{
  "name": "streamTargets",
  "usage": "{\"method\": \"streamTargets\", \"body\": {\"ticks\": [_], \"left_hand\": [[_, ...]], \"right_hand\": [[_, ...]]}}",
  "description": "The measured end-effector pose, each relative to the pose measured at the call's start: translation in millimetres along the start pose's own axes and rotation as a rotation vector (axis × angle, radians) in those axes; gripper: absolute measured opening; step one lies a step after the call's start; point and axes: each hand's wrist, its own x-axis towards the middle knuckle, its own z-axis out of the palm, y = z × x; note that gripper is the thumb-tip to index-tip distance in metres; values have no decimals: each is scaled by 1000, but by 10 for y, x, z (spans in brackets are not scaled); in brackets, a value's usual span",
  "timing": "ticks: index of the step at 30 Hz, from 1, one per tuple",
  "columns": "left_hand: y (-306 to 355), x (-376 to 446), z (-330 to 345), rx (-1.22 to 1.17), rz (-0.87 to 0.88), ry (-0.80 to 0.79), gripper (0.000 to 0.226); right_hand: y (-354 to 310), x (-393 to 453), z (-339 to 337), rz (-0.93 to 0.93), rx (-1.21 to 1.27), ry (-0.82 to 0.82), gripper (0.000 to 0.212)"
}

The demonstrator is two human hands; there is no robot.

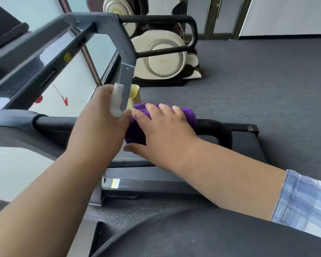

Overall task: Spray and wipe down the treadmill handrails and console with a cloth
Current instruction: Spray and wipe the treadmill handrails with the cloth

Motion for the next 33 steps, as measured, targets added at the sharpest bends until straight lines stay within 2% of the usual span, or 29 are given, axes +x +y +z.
{"method": "streamTargets", "body": {"ticks": [3, 7, 10, 12, 16, 21, 24, 29, 33], "left_hand": [[-137, -229, -22, -148, -40, 116, 38], [-276, -484, 35, -258, -118, 156, 35], [-276, -574, 103, -267, -129, 128, 37], [-245, -600, 157, -249, -109, 92, 36], [-150, -663, 286, -249, -61, -3, 37], [-188, -806, 383, -283, -42, -70, 41], [-258, -890, 441, -284, -57, -111, 42], [-249, -896, 435, -315, -29, -124, 42], [-286, -915, 481, -331, 40, -49, 55]], "right_hand": [[-59, 148, -47, -58, -5, -8, 80], [26, 233, 111, -118, -137, -4, 80], [147, 163, 134, -83, -73, 44, 84], [263, 90, 116, -45, -37, 74, 79], [607, -153, 89, 65, -75, 38, 73], [1016, -506, 57, 208, 57, 42, 79], [992, -457, 131, 167, -22, 114, 75], [595, -139, 157, 40, -213, 124, 73], [233, 153, 140, -62, -181, 29, 75]]}}
